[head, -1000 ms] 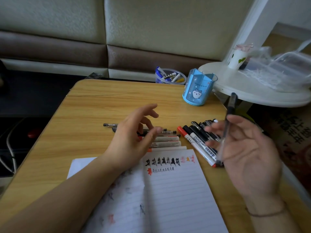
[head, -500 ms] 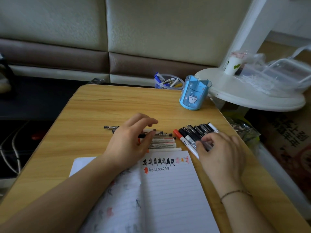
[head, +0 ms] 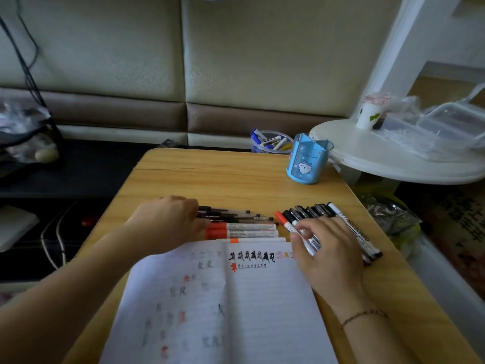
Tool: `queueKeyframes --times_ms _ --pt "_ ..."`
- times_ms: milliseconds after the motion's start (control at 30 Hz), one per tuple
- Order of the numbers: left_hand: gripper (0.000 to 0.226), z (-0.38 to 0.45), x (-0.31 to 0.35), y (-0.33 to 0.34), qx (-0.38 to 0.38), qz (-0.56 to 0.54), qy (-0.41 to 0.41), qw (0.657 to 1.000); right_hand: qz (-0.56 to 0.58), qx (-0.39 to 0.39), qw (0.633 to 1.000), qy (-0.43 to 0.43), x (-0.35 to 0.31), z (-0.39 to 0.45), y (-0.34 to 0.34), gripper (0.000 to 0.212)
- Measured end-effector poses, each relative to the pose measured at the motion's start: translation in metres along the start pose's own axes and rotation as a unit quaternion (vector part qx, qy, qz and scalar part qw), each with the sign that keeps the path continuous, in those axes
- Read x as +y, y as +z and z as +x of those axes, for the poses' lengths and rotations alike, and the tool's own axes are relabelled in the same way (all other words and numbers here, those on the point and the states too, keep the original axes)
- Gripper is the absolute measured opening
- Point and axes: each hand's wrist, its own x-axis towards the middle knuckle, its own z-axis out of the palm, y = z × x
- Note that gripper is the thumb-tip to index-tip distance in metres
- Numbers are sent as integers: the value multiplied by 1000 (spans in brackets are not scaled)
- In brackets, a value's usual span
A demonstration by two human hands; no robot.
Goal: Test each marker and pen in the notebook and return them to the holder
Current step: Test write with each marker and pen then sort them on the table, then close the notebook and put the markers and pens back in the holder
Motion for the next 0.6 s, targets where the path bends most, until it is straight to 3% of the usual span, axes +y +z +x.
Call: queueKeyframes --times_ms 100,200,333,433,600 --pt "48 -14 -29 -8 -116 -48 -50 991 25 -29 997 -69 -13 -7 2 7" --pt "53 -22 -45 -21 -197 -136 -69 968 6 -54 997 -62 -15 -11 6 17" --pt "76 -23 -45 -39 -288 -158 -108 938 7 -49 996 -68 -16 -12 5 8" --pt "67 -21 -34 -49 -301 -128 -112 939 11 -44 996 -75 -21 -14 3 9" --pt "60 -31 -16 -50 -316 -98 -77 941 -21 -99 991 -91 -22 -19 7 7"
